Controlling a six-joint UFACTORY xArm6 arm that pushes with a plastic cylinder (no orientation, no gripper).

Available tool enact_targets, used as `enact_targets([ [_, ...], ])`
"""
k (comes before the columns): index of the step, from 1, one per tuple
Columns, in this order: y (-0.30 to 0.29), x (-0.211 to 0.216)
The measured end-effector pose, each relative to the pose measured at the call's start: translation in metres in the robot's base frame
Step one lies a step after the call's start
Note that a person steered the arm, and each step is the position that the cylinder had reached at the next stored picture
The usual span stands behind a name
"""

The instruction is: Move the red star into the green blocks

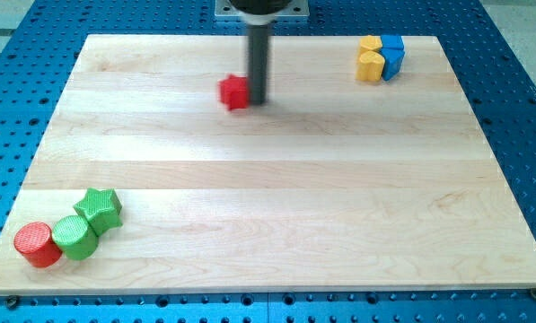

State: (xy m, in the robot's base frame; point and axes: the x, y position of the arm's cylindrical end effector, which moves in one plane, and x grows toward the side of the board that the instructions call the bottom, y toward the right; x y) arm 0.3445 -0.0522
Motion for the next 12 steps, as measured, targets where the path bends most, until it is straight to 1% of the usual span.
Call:
enact_targets([
  [1,-0.028,-0.018],
  [2,-0.051,-0.025],
  [3,-0.128,0.022],
  [4,-0.204,0.098],
  [5,-0.218,0.111],
  [6,-0.212,0.068],
  [7,-0.181,0.008],
  [8,-0.106,0.013],
  [9,-0.133,0.063],
  [10,-0.168,0.126],
  [11,-0.169,0.139],
  [12,-0.170,0.160],
])
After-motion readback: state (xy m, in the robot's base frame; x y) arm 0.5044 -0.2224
